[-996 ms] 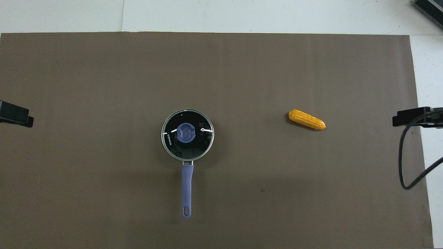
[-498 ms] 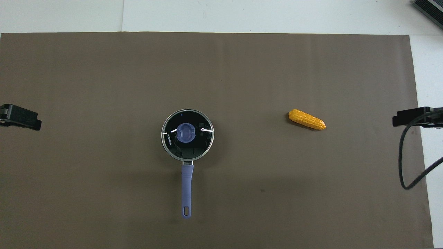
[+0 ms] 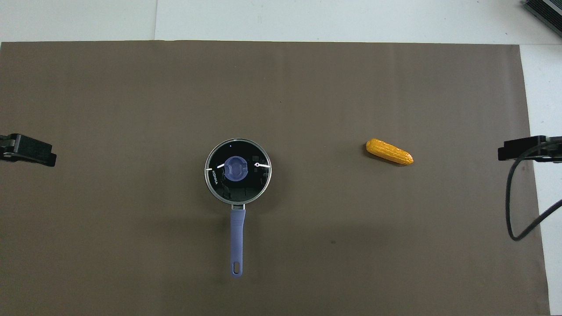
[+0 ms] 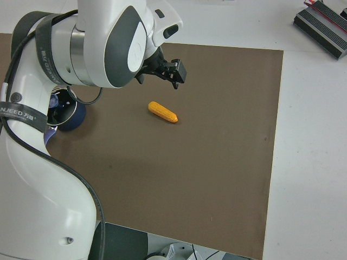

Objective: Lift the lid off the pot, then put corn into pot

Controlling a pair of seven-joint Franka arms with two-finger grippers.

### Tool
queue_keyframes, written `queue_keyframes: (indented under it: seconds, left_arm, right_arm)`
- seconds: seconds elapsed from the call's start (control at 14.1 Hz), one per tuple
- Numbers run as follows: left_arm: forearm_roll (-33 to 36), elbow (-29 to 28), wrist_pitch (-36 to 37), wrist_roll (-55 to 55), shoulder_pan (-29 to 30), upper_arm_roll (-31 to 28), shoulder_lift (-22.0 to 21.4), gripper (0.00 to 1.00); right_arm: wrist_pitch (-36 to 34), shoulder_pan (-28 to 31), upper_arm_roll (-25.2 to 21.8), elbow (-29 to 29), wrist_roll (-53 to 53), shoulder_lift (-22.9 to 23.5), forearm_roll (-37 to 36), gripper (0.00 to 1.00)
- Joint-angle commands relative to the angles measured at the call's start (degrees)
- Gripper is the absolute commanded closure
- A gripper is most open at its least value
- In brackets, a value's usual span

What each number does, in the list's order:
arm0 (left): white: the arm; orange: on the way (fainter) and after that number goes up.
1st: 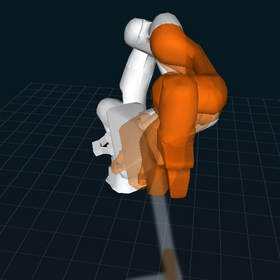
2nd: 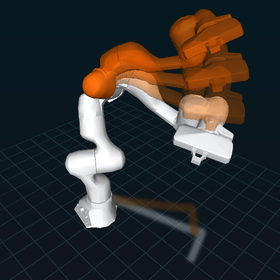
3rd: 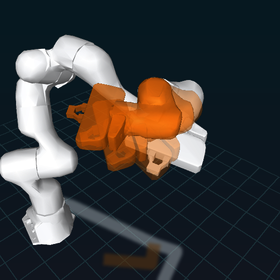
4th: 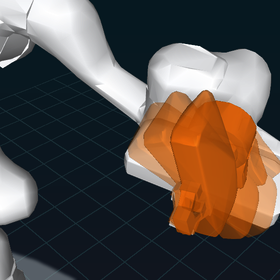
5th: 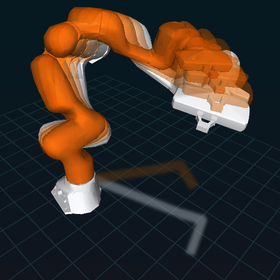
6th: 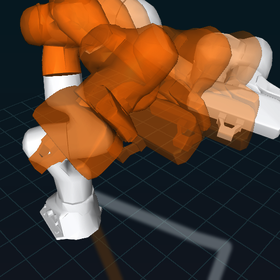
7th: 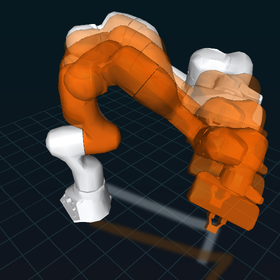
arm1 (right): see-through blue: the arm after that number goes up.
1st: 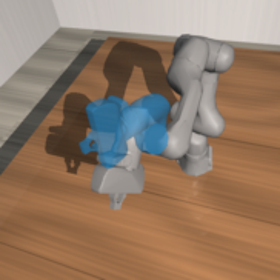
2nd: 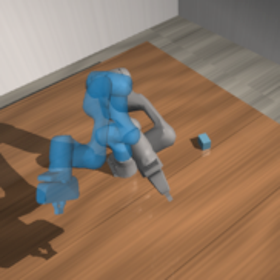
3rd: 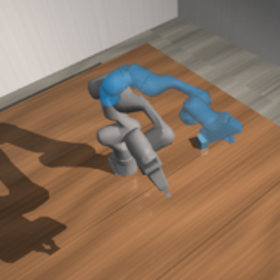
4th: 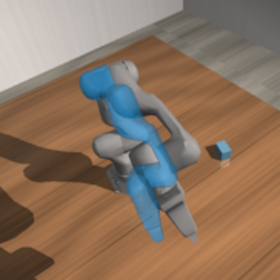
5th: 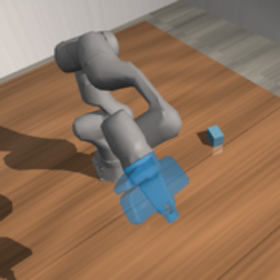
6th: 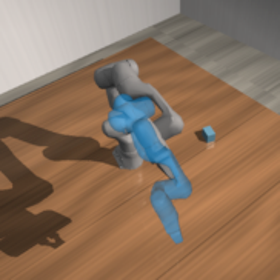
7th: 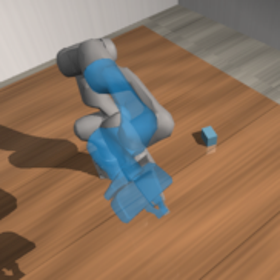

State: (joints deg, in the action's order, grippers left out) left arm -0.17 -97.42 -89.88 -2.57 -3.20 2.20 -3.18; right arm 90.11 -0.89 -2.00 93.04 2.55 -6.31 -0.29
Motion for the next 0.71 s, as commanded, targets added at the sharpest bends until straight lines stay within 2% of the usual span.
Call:
queue_keyframes:
  seconds: [0.0,0.43,0.64]
  left_arm:
    - [0.08,-4.87,-3.80,-0.16,-1.62,-0.62,-2.00,0.00]
    - [0.08,-10.59,-11.54,0.63,-6.10,-0.62,-2.09,0.00]
    - [0.08,-11.21,-12.77,6.32,-8.83,-0.62,-1.39,0.00]
  right_arm:
    - [-1.52,0.54,0.24,-0.93,-0.62,0.33,0.73,0.00]
    - [-1.52,0.54,0.24,-0.85,-0.62,0.33,0.73,0.00]
    - [-1.52,0.54,0.24,-0.85,-0.62,0.33,0.73,0.00]
